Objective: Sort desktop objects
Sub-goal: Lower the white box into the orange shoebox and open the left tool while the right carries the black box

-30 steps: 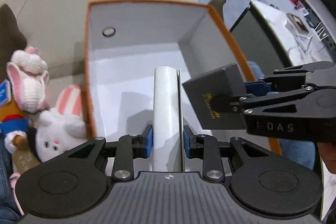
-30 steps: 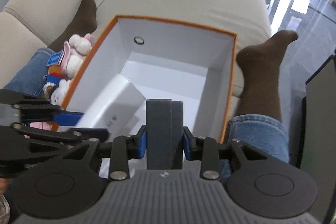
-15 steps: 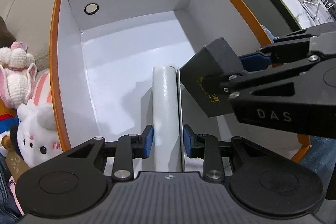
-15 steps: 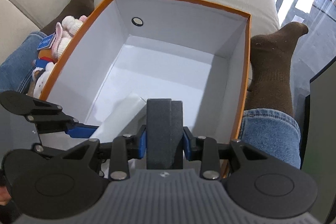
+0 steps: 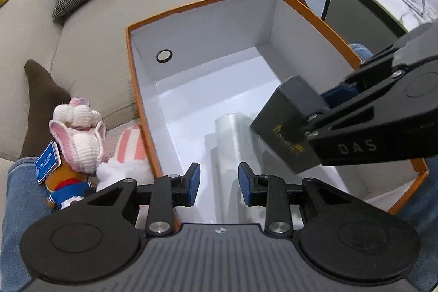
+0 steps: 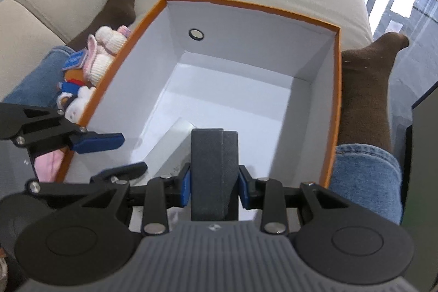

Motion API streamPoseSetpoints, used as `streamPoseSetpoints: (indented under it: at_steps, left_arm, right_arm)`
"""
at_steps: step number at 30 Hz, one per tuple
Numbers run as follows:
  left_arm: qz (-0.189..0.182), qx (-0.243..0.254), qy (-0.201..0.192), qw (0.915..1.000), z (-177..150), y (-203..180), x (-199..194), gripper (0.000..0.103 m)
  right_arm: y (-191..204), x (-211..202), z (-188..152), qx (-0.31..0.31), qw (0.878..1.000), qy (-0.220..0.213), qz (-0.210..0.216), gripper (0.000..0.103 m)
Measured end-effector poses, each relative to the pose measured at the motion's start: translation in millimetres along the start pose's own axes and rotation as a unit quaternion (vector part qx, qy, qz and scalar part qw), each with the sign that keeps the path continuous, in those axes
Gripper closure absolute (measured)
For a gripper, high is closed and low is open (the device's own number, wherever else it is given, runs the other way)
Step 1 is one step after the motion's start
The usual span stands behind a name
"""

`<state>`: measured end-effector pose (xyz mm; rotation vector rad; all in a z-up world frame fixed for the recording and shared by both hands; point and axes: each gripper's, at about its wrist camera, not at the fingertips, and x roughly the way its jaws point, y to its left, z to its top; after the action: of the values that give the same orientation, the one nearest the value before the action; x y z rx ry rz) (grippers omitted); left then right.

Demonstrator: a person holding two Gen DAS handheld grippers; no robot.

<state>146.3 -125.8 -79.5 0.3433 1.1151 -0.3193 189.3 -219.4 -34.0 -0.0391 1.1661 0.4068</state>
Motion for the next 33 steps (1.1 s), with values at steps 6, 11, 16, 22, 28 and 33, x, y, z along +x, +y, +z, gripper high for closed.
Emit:
streamPoseSetpoints:
  at_steps: [6,11,16,22,28,33]
  left_arm:
    - [-0.024,-0.006,-0.037,0.9990,-3.7,17.1,-29.8,0.067]
    - [-0.053,-0.055,-0.059,0.9953,-4.1,46.7,-45.0,0.067]
    - [-0.069,-0.086,-0.059,0.9922,-6.9,67.1,-45.0,0.067]
    - [-0.075,-0.100,-0.055,0.9907,-10.4,77.2,-36.3,0.067]
    - [-0.084,-0.104,-0.056,0.9894,-17.0,81.7,-33.4,0.067]
    - [-0.079,-0.109,-0.060,0.9890,-22.8,83.4,-33.2,0.067]
  right_arm:
    - [2.8,13.0,6.2,0.027,0.999,0.011,0.040,0.067]
    - [4.7,17.3,9.1,0.034,0.999,0.013,0.006,0.067]
    - [1.4,32.0,7.0,0.063,0.997,0.032,0.000,0.067]
    - [3.5,44.7,1.5,0.106,0.992,0.057,0.034,0.067]
    - [9.9,46.0,0.9,0.119,0.990,0.070,0.034,0.068]
    - [13.8,36.4,-8.7,0.130,0.987,0.091,0.023,0.067]
